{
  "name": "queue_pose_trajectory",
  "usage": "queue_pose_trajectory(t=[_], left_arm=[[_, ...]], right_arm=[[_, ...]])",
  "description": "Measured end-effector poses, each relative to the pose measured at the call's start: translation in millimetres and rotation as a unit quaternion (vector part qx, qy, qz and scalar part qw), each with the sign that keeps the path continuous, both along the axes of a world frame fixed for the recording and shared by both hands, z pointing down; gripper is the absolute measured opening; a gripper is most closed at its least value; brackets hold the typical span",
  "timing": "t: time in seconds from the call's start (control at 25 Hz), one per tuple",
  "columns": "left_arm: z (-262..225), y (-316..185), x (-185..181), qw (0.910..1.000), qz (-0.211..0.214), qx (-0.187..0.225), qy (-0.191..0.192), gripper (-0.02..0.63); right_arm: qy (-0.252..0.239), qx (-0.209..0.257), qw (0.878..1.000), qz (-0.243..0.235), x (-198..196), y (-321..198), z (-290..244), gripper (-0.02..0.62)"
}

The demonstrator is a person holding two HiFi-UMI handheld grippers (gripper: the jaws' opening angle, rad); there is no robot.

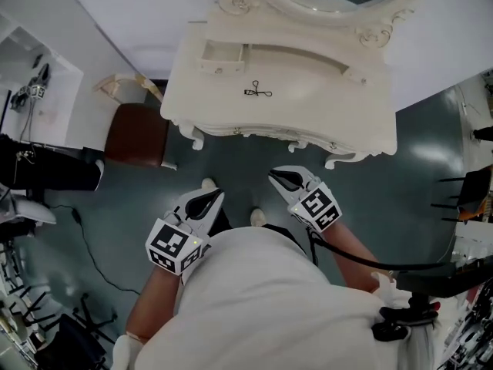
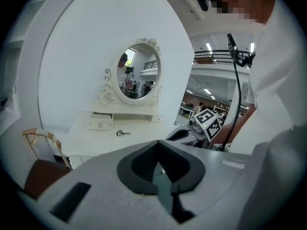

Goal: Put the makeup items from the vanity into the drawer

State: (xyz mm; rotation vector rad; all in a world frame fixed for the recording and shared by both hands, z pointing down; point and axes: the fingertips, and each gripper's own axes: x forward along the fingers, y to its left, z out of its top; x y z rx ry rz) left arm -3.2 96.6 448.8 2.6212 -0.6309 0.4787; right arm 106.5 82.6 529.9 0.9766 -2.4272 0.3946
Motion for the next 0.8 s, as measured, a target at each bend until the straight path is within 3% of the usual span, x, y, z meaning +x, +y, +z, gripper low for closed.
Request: queue_pose_trajectory(t=[0.2, 0.44, 0.8], left_arm=[[-7, -75, -29, 0.9991, 0.039, 0.013, 0.007, 0.0], [-9, -127, -67, 0.9955, 0.093, 0.02, -0.004, 0.0], [-4, -192, -83, 0.9977, 0.066, 0.002, 0.009, 0.0]], right_arm=[[0.025, 0.01, 0.999, 0.036, -18, -71, -1, 0.029], [0.055, 0.007, 0.994, 0.09, -25, -131, 8, 0.038], [0.125, -0.008, 0.986, 0.106, 13, -216, 51, 0.058]])
